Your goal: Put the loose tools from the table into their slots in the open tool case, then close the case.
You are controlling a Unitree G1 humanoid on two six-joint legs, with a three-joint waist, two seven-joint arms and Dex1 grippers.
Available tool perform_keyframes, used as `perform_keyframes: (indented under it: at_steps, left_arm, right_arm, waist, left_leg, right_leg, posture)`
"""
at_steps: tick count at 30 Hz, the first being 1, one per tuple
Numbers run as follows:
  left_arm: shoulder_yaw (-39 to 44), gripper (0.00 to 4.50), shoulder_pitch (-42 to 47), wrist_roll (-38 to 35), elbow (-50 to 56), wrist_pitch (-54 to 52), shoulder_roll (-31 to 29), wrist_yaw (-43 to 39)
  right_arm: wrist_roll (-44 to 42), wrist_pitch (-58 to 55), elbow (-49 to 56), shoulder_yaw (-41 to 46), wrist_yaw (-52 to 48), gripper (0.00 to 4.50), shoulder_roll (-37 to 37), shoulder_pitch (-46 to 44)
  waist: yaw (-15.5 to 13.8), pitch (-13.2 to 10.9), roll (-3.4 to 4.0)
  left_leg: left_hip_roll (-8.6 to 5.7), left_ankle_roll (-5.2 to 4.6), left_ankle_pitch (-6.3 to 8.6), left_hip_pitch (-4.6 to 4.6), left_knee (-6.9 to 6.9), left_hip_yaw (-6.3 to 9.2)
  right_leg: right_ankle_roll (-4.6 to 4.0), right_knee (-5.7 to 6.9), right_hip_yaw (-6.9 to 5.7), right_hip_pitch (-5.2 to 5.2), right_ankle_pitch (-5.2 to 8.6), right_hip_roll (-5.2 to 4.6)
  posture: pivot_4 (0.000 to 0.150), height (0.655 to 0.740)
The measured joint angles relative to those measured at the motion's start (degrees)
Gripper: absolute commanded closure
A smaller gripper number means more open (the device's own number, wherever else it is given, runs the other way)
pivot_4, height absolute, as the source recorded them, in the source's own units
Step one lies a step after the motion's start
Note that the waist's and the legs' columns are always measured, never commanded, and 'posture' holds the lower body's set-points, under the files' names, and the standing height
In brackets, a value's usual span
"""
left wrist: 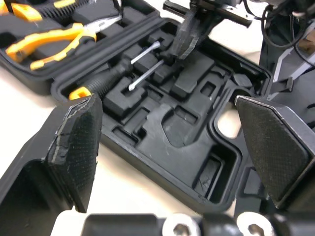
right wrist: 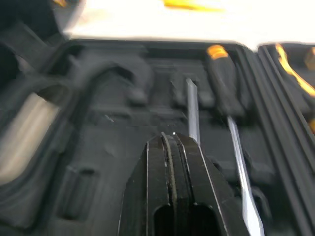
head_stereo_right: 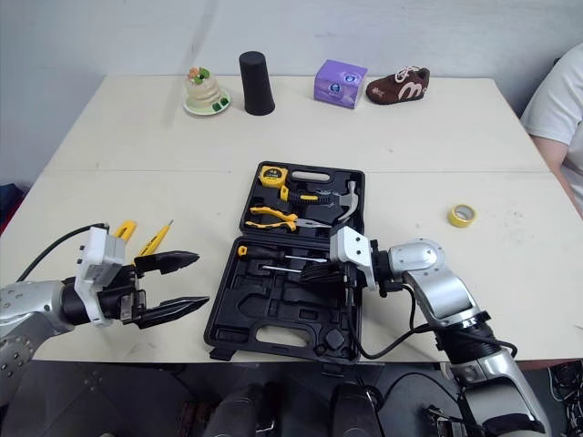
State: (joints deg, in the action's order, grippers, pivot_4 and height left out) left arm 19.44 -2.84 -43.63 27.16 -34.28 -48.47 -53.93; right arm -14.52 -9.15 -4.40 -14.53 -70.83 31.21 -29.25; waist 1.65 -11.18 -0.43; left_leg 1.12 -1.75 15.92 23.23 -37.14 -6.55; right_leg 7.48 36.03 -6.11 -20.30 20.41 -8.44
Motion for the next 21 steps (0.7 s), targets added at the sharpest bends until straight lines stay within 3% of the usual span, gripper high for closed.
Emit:
perform_keyframes:
  at_steps: [9,15,21]
  left_arm:
    - [0.04,0.00,-0.46,0.31,1.28,0.00,-0.85,-0.67]
    - [0.19,0.00,-0.46,0.50,1.27,0.01,-0.85,-0.67]
    - [0.39,0.00,-1.06,0.87,1.38,0.02,-0.85,-0.41]
  right_arm:
    - [1.01,-1.02,-2.20,-0.78,2.02,4.46,-1.36,-1.26]
    - [3.68,-1.31,-2.43,-2.92,3.30,4.46,-0.47,-1.18]
    - [4.15,-0.78,-2.34,-3.58,5.04,4.46,-0.94,-0.79]
  waist:
    - [-0.01,0.04,-0.05]
    - [-0.06,0.41,-0.50]
    - [-0.05,0.94,-0.84]
  left_leg:
    - [0.01,0.01,0.00,-0.12,-0.01,0.00]
    - [0.03,0.40,0.40,-0.91,0.08,0.10]
    - [0.28,0.67,0.52,-1.03,0.06,0.20]
  right_leg:
    - [0.00,0.00,0.02,0.09,0.00,-0.01]
    - [-0.07,-0.26,0.07,0.87,0.04,-0.15]
    - [-0.23,-0.40,0.27,0.93,0.02,-0.13]
  posture:
    - [0.150,0.7400]
    - [0.150,0.7400]
    - [0.150,0.7400]
